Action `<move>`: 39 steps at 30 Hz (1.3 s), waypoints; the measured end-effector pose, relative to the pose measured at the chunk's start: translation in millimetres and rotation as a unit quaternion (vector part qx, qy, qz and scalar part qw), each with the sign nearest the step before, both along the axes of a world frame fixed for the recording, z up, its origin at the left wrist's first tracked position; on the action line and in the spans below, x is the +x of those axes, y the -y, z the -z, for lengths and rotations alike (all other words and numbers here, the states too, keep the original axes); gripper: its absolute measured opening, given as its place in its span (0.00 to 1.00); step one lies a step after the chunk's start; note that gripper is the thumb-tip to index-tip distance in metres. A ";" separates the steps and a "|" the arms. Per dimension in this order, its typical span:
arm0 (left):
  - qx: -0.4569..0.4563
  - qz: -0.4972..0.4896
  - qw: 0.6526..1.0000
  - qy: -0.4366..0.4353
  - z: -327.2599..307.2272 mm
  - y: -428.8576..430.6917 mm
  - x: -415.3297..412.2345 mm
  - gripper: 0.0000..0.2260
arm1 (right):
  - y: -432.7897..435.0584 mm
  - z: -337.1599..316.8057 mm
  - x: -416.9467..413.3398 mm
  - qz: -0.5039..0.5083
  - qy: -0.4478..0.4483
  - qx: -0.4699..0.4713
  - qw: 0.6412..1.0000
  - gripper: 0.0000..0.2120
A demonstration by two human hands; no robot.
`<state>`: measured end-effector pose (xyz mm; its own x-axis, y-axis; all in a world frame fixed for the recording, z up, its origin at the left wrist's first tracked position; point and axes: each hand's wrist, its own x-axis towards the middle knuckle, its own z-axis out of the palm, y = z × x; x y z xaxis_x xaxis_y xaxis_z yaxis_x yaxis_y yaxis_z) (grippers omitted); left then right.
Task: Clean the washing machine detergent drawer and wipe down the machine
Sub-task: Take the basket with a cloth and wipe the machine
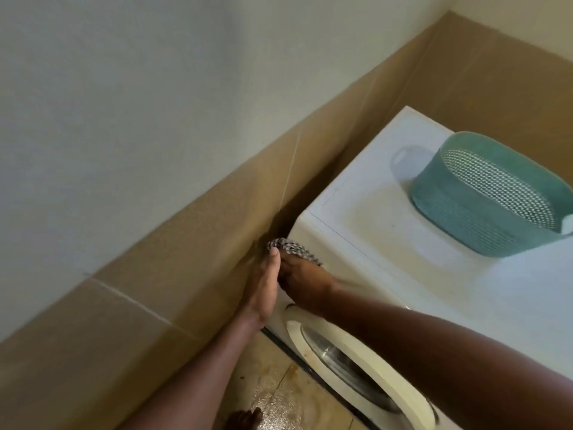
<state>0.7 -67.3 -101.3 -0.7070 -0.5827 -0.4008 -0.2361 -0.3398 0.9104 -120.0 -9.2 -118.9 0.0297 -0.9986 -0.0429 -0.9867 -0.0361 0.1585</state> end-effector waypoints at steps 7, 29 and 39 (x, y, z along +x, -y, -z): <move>-0.001 0.149 0.986 0.078 -32.5 -73.4 9.2 0.47 | -127.5 -47.9 -15.9 -0.161 -0.320 0.249 0.900 0.20; 0.176 0.159 0.967 -0.095 -263.6 -235.4 -52.1 0.23 | -313.1 -267.5 -27.7 0.176 0.953 -0.221 0.110 0.40; -0.094 0.197 0.975 0.036 -273.5 -208.4 -94.7 0.07 | -322.8 -272.9 -51.5 0.329 0.877 -0.238 0.258 0.30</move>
<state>-94.1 141.1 172.2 -0.8648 -0.3393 -0.3701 -0.3807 -0.0375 0.9239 -171.5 313.7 154.1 -0.5959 -0.6922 -0.4071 0.6750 -0.1571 -0.7209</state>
